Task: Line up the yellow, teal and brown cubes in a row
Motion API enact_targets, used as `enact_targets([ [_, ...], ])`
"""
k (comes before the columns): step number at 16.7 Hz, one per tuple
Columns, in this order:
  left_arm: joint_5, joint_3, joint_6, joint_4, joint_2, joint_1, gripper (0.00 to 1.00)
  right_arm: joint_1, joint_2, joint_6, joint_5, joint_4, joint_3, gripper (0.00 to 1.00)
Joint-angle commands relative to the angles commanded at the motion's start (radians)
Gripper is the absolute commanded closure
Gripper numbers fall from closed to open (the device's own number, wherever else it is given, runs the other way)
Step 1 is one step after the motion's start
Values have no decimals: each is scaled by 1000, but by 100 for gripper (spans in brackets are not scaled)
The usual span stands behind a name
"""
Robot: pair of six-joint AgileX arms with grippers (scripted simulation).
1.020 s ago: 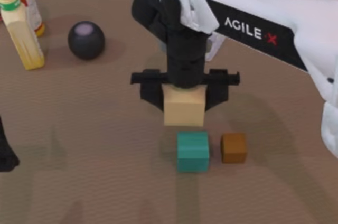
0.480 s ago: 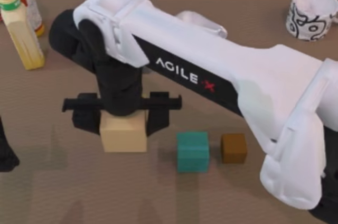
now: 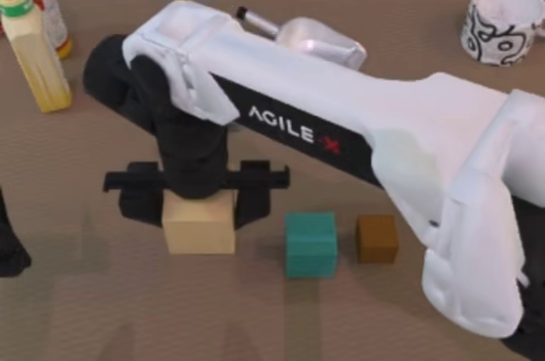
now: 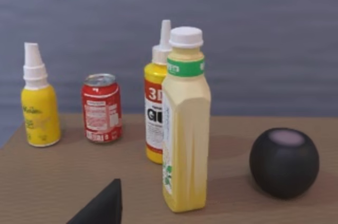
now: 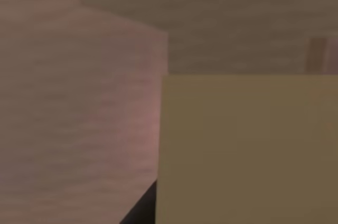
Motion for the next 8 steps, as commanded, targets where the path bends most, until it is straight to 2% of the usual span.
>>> enact_targets([
  [4, 0, 0, 0, 0, 0, 0, 0, -1, -3, 2, 1, 148, -162, 100],
  [8, 0, 0, 0, 0, 0, 0, 0, 0, -3, 4, 2, 180, -193, 100],
])
